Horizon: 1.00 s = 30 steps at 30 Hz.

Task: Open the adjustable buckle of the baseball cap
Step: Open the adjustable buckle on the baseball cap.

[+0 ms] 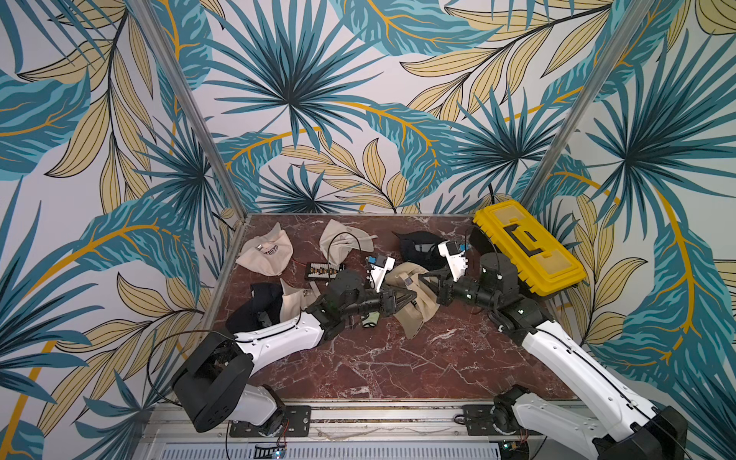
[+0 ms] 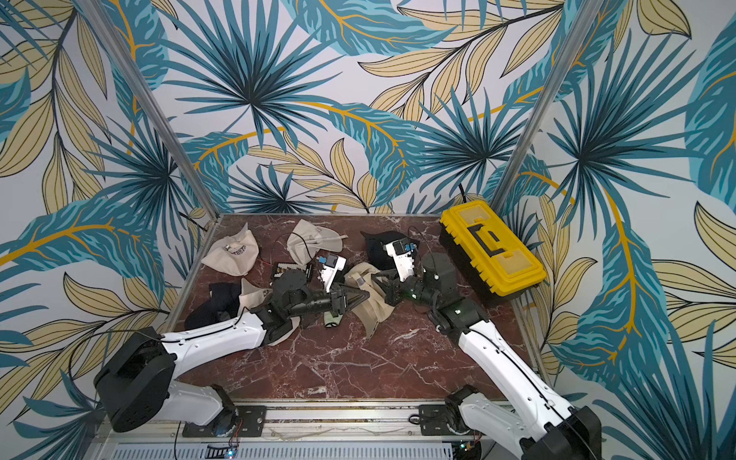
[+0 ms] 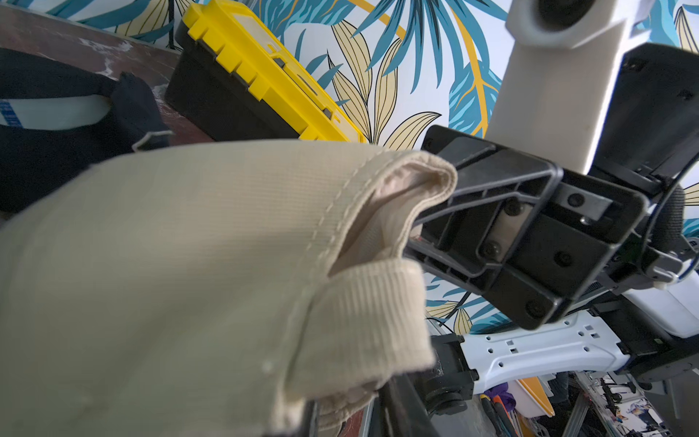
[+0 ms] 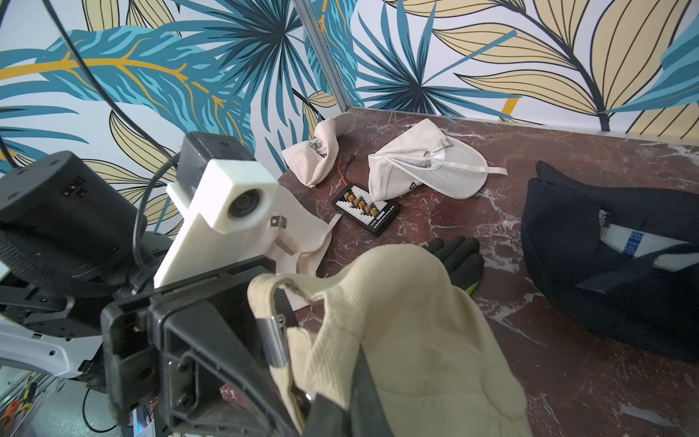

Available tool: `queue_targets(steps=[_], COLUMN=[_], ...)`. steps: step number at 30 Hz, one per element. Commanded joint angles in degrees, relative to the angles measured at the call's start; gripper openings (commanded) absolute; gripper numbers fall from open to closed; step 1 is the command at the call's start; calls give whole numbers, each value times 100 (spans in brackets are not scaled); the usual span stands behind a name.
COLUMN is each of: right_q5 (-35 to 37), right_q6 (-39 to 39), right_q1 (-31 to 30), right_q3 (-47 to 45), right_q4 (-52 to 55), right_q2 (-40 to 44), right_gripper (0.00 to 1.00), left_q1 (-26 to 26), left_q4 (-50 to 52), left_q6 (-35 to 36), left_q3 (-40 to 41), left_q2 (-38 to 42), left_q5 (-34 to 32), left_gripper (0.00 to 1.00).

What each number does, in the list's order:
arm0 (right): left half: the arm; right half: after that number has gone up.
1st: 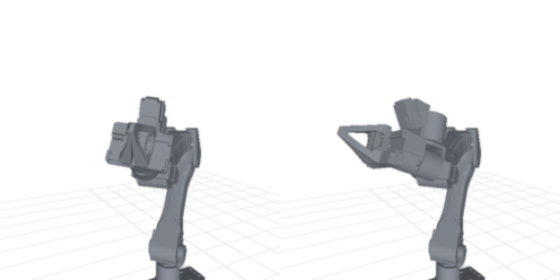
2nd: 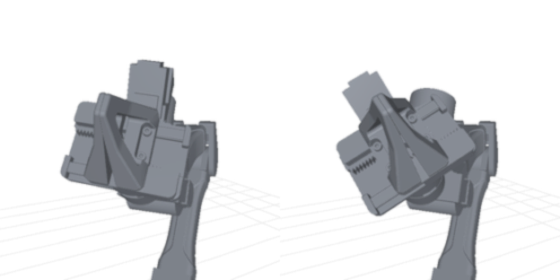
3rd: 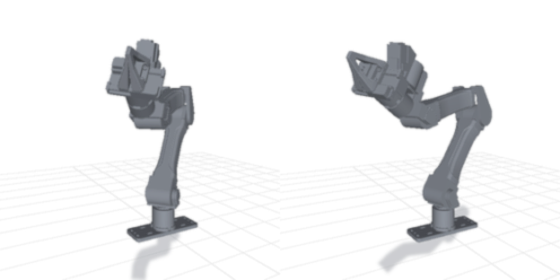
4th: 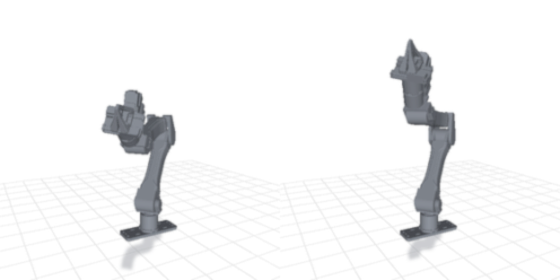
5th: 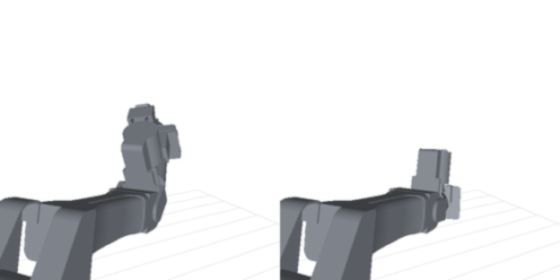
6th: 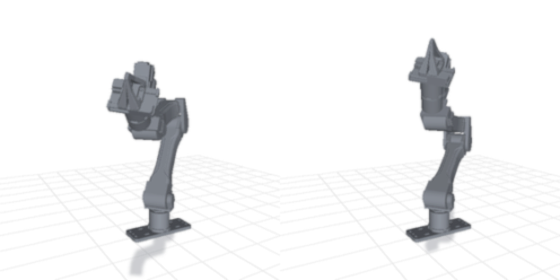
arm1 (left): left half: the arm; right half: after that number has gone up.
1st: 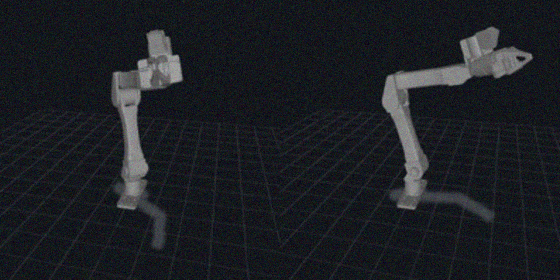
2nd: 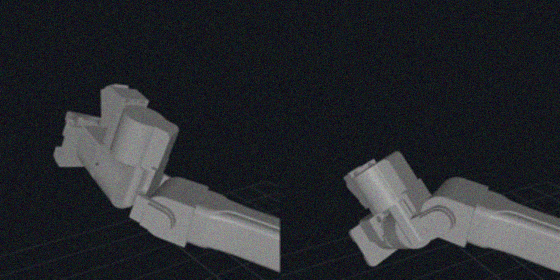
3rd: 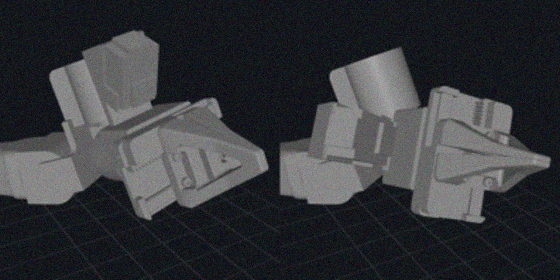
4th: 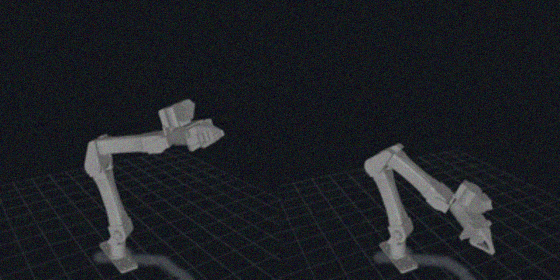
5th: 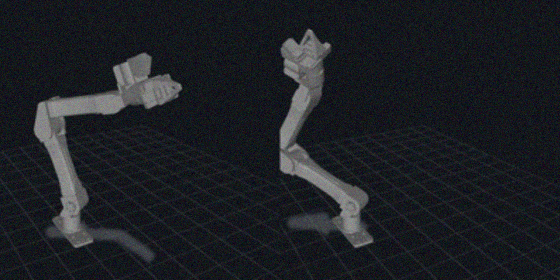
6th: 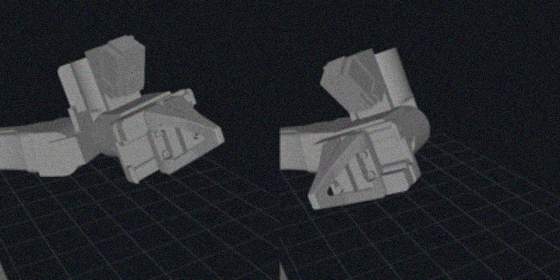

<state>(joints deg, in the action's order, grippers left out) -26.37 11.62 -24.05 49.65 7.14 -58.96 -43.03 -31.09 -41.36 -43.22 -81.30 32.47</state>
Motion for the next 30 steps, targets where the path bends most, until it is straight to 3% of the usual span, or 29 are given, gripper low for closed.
queue_targets(steps=[1,12,25,30], right_q5=[-26,-105,-442,-354], right_q6=[71,91,272,235], right_q1=[-12,-11,-7,-12], right_q3=[-98,-105,-122,-122], right_q4=[-306,-316,-483,-431], right_q2=[33,104,220,197], right_gripper=[0,0,0,0], left_q1=[-43,-240,-242,-251], left_q4=[-81,-79,-81,-84], left_q6=[78,210,307,494], left_q3=[-50,-136,-32,16], left_q2=[5,-219,-46,101], left_q5=[195,93,-1009,-759], left_gripper=[29,34,30,29])
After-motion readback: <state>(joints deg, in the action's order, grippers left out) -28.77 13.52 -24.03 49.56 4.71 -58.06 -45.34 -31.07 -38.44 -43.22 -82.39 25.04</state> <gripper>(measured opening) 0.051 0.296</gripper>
